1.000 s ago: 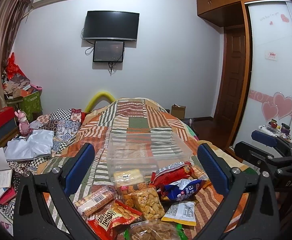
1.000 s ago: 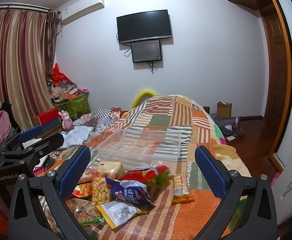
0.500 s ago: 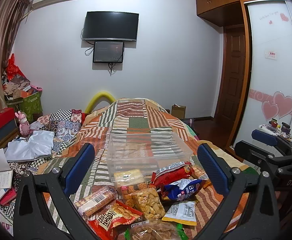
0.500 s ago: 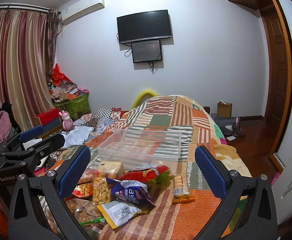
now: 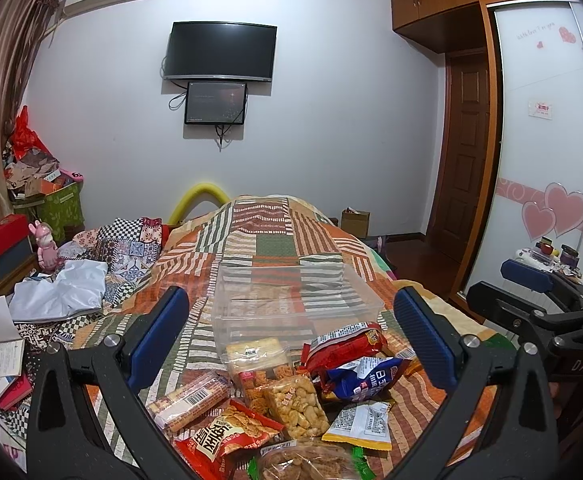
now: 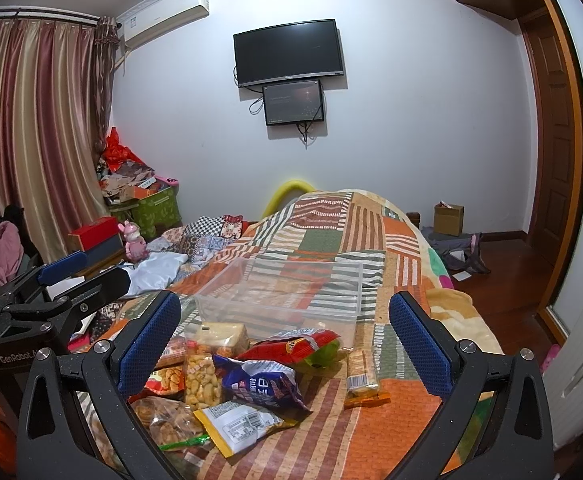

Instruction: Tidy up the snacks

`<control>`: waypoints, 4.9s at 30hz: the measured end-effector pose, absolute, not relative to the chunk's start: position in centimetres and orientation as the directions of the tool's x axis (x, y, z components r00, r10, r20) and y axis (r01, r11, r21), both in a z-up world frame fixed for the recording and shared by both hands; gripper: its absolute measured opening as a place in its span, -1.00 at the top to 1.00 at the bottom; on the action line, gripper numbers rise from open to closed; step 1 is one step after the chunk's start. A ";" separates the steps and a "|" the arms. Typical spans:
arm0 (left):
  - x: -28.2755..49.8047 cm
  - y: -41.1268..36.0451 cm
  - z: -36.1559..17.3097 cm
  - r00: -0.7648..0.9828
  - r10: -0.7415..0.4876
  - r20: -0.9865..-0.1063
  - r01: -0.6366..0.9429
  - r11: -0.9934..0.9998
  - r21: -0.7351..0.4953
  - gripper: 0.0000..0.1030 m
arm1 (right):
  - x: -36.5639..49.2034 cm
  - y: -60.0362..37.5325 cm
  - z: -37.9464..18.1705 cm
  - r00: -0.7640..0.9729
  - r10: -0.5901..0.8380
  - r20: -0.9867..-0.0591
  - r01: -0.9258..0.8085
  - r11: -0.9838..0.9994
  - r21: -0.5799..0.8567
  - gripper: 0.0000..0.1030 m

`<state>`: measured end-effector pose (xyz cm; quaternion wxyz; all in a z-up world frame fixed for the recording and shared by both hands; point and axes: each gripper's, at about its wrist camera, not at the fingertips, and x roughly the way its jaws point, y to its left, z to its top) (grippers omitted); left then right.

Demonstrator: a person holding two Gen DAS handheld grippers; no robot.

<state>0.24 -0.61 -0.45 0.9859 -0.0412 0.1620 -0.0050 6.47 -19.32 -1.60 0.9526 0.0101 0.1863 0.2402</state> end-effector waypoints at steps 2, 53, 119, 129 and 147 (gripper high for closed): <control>0.2 -0.6 -0.5 0.947 -0.024 -0.320 -0.003 0.997 -0.083 -1.00 | 6.4 -19.2 -1.5 0.813 0.463 -0.352 -0.455 0.884 0.111 -1.00; 8.8 8.9 -13.7 0.687 0.017 -0.726 -0.127 0.987 -0.097 -1.00 | 13.8 -16.0 -12.7 0.507 0.565 -0.650 -0.499 0.808 0.313 -0.84; 10.0 7.8 -5.7 0.814 -0.045 -0.579 -0.053 0.987 -0.151 0.13 | 15.4 -19.1 -4.6 0.671 0.585 -0.454 -0.512 0.810 0.287 -0.35; 13.5 7.0 -3.3 0.848 -0.060 -0.527 -0.030 0.987 -0.161 0.13 | 19.1 -18.3 -4.5 0.689 0.556 -0.465 -0.493 0.830 0.262 -0.35; 21.4 6.1 -6.8 0.795 -0.055 -0.604 -0.030 0.991 -0.130 0.13 | 25.0 -14.4 -7.6 0.627 0.529 -0.572 -0.497 0.837 0.229 -0.35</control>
